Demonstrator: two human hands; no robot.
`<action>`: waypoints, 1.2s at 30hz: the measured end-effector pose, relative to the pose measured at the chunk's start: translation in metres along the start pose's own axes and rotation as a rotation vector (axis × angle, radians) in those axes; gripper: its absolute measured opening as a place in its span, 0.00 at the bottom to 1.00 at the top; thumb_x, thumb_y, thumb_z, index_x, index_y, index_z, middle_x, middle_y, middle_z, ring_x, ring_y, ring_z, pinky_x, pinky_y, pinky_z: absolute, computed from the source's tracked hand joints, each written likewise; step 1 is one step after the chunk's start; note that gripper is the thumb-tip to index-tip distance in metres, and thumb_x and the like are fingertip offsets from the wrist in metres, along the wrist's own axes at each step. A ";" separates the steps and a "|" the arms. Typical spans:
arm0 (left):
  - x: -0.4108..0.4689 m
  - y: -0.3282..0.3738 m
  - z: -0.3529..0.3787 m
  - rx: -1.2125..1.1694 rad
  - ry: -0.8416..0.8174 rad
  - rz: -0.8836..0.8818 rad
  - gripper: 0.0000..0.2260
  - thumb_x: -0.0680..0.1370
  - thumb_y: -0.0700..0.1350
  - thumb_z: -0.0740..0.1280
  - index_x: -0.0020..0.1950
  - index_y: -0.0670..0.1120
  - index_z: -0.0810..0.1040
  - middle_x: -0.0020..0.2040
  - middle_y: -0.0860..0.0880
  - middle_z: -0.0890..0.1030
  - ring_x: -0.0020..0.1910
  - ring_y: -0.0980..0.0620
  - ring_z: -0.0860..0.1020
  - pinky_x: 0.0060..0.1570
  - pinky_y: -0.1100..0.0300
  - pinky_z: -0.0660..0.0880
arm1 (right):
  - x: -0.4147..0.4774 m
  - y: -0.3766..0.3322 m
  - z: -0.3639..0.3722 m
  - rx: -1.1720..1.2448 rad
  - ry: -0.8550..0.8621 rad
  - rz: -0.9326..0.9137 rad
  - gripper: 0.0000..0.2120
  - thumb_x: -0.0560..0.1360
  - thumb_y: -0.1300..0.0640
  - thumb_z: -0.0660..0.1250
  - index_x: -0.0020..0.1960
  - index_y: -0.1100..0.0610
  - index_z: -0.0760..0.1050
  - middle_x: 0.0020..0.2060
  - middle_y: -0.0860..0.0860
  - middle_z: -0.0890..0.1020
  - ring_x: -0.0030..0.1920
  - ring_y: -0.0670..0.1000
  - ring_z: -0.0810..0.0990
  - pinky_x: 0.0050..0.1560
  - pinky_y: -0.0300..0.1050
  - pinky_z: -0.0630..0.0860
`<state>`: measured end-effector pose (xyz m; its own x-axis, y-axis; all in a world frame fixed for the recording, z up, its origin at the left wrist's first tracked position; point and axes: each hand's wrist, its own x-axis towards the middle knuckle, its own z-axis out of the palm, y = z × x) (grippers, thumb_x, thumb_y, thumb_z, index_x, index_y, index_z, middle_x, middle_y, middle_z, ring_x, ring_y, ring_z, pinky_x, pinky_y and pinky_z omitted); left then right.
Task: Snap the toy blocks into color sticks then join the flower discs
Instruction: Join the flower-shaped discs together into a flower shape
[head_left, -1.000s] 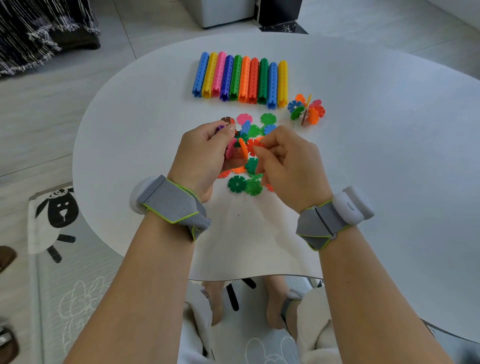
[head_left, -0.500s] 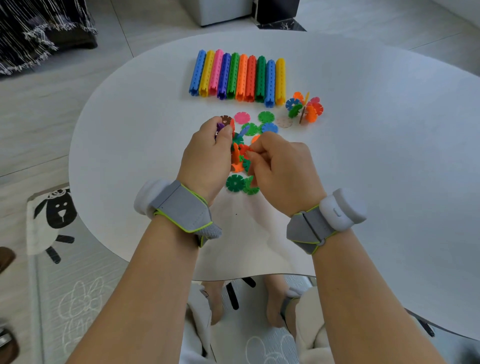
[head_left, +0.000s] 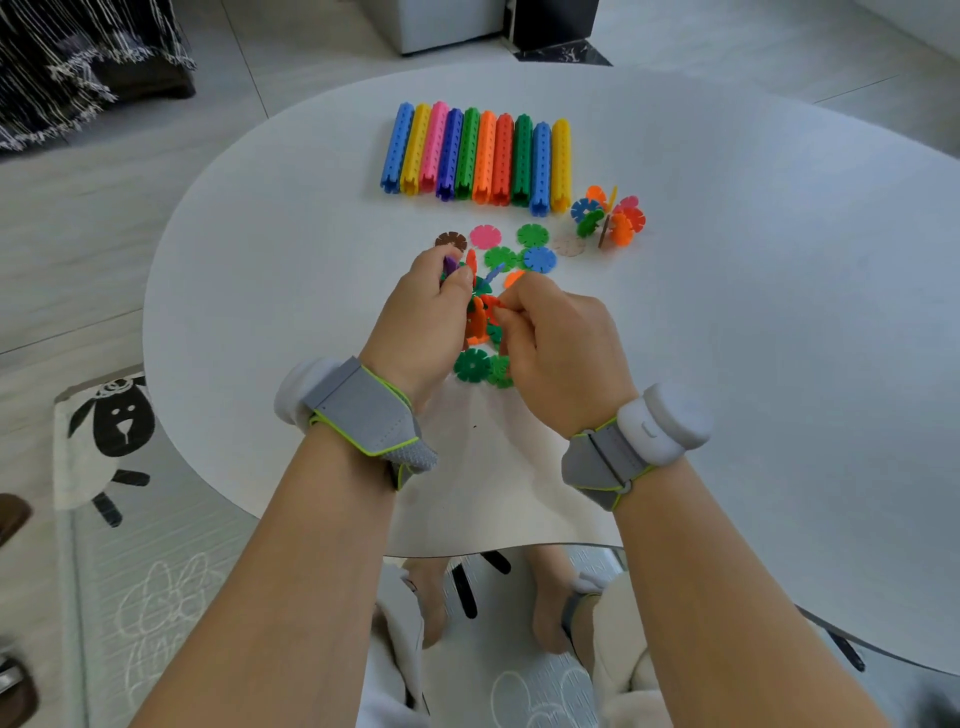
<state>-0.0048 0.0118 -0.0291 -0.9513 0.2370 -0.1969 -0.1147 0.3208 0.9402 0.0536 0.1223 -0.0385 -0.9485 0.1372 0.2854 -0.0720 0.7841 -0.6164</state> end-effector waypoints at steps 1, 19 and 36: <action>0.000 -0.001 0.001 0.014 0.001 -0.007 0.11 0.81 0.46 0.55 0.62 0.48 0.70 0.48 0.47 0.75 0.46 0.45 0.75 0.49 0.49 0.75 | 0.001 0.002 -0.002 -0.003 -0.046 0.030 0.10 0.79 0.57 0.59 0.48 0.62 0.75 0.34 0.58 0.80 0.35 0.60 0.77 0.39 0.55 0.75; 0.003 -0.001 -0.006 -0.015 0.075 -0.050 0.16 0.82 0.46 0.55 0.70 0.47 0.65 0.56 0.47 0.73 0.41 0.53 0.75 0.37 0.60 0.76 | 0.001 0.010 -0.016 -0.234 -0.363 0.136 0.10 0.72 0.46 0.69 0.51 0.49 0.77 0.47 0.46 0.71 0.53 0.51 0.71 0.52 0.44 0.69; -0.002 0.005 -0.008 -0.124 0.066 -0.075 0.13 0.82 0.45 0.55 0.67 0.48 0.68 0.52 0.47 0.75 0.37 0.55 0.74 0.28 0.66 0.72 | 0.006 0.008 -0.014 -0.148 -0.347 0.149 0.09 0.72 0.49 0.71 0.48 0.48 0.73 0.44 0.45 0.74 0.46 0.48 0.72 0.49 0.44 0.70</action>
<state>-0.0062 0.0058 -0.0216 -0.9550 0.1544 -0.2532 -0.2170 0.2184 0.9514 0.0514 0.1375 -0.0314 -0.9948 0.0629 -0.0796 0.0950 0.8530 -0.5131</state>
